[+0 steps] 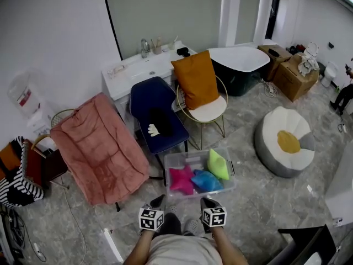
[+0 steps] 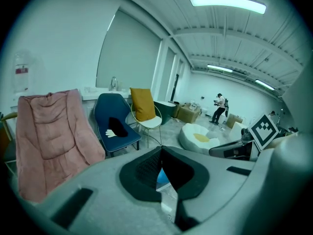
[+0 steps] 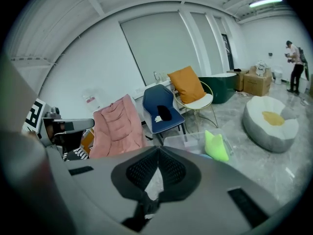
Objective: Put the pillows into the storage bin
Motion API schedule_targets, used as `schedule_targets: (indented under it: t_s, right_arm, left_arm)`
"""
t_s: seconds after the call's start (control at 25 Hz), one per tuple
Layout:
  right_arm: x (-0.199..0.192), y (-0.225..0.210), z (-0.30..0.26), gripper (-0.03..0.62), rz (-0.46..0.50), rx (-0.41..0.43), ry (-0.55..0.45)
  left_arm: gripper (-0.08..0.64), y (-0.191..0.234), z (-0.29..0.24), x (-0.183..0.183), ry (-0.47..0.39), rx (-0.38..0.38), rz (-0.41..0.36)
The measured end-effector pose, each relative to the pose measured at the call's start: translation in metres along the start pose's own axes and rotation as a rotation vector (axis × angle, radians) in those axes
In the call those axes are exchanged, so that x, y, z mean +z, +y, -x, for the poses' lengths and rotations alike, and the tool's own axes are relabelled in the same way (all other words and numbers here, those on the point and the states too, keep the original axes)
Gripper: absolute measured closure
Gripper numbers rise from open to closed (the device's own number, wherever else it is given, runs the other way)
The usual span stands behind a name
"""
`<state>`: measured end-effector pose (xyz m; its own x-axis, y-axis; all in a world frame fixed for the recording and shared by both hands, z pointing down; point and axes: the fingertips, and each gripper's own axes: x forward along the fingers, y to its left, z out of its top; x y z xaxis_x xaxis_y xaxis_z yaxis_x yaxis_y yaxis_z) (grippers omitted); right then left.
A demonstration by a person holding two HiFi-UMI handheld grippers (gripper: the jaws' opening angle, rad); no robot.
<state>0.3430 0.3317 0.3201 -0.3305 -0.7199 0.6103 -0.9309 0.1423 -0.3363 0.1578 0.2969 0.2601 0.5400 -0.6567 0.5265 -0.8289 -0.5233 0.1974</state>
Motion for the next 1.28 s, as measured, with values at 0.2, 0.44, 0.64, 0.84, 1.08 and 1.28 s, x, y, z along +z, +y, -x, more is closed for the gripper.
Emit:
schedule_targets:
  t_s: [0.2,0.44,0.64,0.84,1.08,1.28]
  right_arm:
    - [0.005,-0.002,0.006,0.595,-0.019,-0.017,-0.032]
    - [0.013,-0.003,0.011,0.595,-0.004,-0.019,-0.055]
    - [0.016,-0.001,0.011,0.595,0.025,-0.014,-0.068]
    - [0.018,0.002,0.011,0.595,0.040,-0.008,-0.074]
    - [0.022,0.006,0.010,0.595,0.065,0.007,-0.083]
    - [0.024,0.005,0.012,0.595,0.063,0.011,-0.102]
  left_arm:
    - [0.551,-0.011,0.001,0.001,0.010,-0.046,-0.018]
    - [0.551,-0.008,0.003,-0.003,0.020,-0.043,-0.006]
    - [0.551,-0.011,0.002,-0.005,0.008,-0.052,-0.014]
    - [0.551,-0.011,0.005,-0.007,0.009,-0.050,-0.009]
    - [0.551,-0.006,0.004,-0.010,0.017,-0.032,0.011]
    - [0.551,-0.007,0.001,-0.012,0.024,-0.034,0.005]
